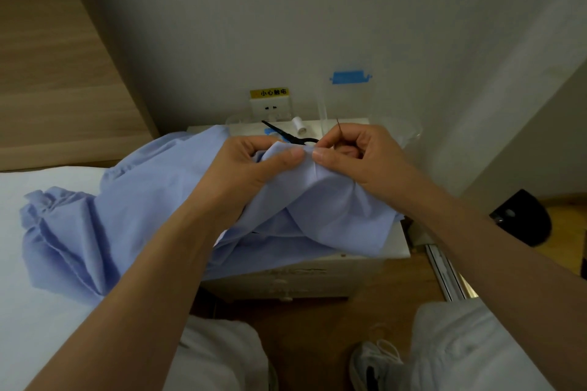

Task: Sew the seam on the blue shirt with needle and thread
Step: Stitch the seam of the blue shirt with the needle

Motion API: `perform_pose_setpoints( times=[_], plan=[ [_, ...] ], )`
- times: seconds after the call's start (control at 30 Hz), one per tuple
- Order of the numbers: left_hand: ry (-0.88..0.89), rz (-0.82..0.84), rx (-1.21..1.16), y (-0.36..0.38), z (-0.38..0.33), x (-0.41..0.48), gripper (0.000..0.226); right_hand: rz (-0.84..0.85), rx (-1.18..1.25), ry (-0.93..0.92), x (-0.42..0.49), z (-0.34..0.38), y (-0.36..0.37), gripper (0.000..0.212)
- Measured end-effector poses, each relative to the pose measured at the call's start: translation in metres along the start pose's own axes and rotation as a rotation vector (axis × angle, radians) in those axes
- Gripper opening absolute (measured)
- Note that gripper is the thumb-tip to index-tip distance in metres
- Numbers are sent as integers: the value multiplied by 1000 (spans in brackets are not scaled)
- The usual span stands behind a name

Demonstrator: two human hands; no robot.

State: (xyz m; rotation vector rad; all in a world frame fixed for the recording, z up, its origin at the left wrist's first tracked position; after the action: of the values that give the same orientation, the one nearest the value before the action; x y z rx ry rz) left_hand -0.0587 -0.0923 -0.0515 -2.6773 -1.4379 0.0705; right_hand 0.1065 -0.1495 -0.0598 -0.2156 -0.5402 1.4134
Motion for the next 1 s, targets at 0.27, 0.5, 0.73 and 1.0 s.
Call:
perform_pose_setpoints(
  times=[0.27, 0.5, 0.73, 1.0],
  plan=[
    [-46, -76, -10, -6, 2, 0, 11, -158, -4, -96, -3, 6, -12, 24],
    [-73, -66, 16, -9, 5, 3, 13, 13, -102, -123, -10, 8, -3, 15],
    [-65, -138, 36, -12, 4, 4, 15, -24, -178, -158, -9, 3, -5, 19],
    [-38, -131, 87, -11, 1, 2, 14, -19, -187, -151, -8, 6, -4, 21]
  ],
)
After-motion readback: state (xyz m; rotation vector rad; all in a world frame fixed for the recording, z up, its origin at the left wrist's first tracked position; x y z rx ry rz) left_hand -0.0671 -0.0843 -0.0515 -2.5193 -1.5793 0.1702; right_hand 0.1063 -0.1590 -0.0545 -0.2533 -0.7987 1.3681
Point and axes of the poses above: each hand's wrist, its own x-axis towards the middle knuckle, its own y-axis out of the palm, z = x × y, the point moved 4 cm from there along x, towards the middle knuckle, and after that the axes turned 10 degrees about -x, right-handed, at the moved point
